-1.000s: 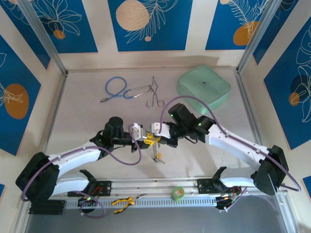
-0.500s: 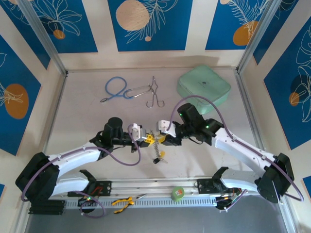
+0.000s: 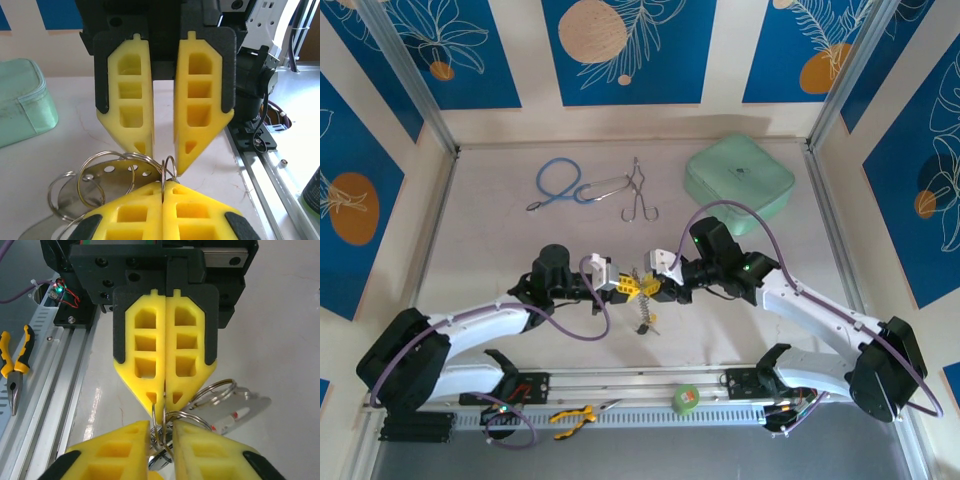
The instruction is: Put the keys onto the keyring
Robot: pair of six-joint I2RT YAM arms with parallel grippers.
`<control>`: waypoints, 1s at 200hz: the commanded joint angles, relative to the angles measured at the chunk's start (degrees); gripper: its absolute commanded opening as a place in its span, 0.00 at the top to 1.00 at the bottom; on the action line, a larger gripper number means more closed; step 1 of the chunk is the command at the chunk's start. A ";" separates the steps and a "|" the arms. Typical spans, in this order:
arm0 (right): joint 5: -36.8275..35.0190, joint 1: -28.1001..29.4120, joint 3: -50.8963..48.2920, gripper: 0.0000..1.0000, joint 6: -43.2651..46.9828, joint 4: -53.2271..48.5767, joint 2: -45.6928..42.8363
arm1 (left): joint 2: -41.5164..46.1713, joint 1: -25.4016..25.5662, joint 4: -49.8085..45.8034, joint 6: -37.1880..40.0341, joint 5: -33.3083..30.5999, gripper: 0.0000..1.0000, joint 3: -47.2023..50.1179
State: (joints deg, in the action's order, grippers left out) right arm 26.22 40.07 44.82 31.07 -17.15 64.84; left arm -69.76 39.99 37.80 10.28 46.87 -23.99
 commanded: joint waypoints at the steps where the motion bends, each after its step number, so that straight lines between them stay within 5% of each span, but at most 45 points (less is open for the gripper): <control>1: 2.28 -0.16 -0.54 0.91 -0.23 0.82 0.46 | -0.38 0.38 4.90 -1.58 2.70 1.00 0.48; 13: 2.28 -0.18 -0.26 1.00 -0.13 0.37 0.54 | -0.40 0.36 5.13 -1.76 2.62 1.00 0.48; 25: 1.76 -0.17 0.30 1.00 0.04 -0.52 0.75 | -0.31 0.37 4.73 -1.68 1.87 1.00 0.43; 41: -0.35 0.24 1.85 1.00 0.71 -3.06 1.08 | 0.29 0.40 1.50 -0.32 0.17 0.81 0.05; 76: -6.92 2.71 6.75 1.00 4.97 -11.44 3.34 | 1.89 0.37 -9.63 5.03 0.02 0.79 -2.58; 164: -14.68 8.25 17.06 1.00 11.42 -22.41 11.11 | 2.08 0.38 -14.71 7.56 0.24 0.89 -4.63; 190: -11.06 7.22 16.34 1.00 9.85 -20.51 9.73 | 2.69 0.37 -15.63 8.71 -0.35 1.00 -4.52; 200: -8.37 5.84 14.52 0.91 8.25 -17.97 8.09 | 3.00 0.40 -15.43 8.79 -0.62 1.00 -4.23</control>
State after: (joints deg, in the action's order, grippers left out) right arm 12.23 47.48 60.16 40.66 -38.28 75.83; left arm -68.51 39.99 22.63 17.08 45.93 -26.72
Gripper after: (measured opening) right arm 0.044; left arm 0.066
